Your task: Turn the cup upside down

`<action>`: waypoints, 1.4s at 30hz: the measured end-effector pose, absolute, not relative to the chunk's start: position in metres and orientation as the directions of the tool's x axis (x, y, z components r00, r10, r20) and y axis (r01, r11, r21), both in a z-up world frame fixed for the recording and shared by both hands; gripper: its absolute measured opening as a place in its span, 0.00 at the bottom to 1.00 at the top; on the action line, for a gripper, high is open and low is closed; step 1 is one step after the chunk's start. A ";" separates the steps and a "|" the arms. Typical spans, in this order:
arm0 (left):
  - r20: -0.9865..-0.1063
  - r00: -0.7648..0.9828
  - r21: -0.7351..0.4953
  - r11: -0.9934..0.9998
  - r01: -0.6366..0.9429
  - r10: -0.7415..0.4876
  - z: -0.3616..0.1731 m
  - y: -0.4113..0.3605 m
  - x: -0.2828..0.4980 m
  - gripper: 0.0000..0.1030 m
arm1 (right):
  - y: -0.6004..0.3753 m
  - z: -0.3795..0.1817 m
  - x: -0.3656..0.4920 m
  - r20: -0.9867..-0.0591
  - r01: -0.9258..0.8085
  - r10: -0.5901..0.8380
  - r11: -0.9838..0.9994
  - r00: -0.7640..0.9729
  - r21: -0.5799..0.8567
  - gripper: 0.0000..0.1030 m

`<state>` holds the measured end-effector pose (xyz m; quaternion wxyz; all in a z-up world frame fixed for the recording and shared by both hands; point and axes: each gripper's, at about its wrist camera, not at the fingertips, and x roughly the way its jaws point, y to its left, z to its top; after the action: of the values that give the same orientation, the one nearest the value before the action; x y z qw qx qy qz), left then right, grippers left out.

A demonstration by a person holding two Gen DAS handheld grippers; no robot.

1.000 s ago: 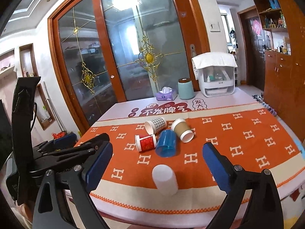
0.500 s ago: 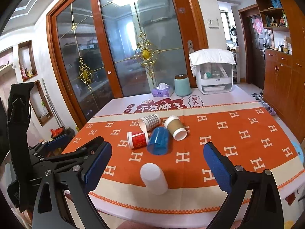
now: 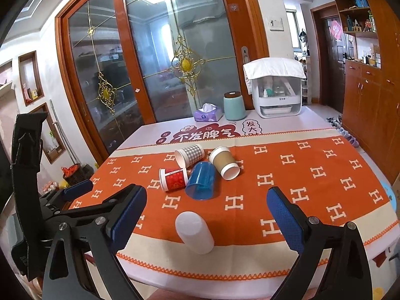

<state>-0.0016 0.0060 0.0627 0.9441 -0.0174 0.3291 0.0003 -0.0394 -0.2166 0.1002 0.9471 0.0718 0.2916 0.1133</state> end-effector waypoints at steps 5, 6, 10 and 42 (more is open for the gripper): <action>-0.637 0.771 -0.030 1.000 -0.010 -0.011 0.058 0.007 0.006 0.93 | -0.214 0.093 -0.032 -0.546 -0.166 0.251 0.965 0.799 0.202 0.95; -0.638 0.770 -0.030 1.000 -0.008 -0.013 0.057 0.007 0.007 0.93 | -0.214 0.092 -0.031 -0.547 -0.164 0.250 0.966 0.799 0.201 0.95; -0.640 0.768 -0.034 0.999 -0.004 -0.019 0.054 0.009 0.009 0.94 | -0.211 0.089 -0.027 -0.550 -0.159 0.241 0.968 0.799 0.194 0.95; -0.672 0.741 -0.018 1.000 -0.005 -0.009 0.039 0.019 0.024 0.93 | -0.206 0.068 -0.015 -0.572 -0.156 0.248 0.966 0.782 0.204 0.95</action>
<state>0.0239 0.0194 0.0388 0.9329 -0.0094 0.3601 -0.0012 -0.0152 -0.2062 0.0683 0.9412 0.0729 0.3120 0.1073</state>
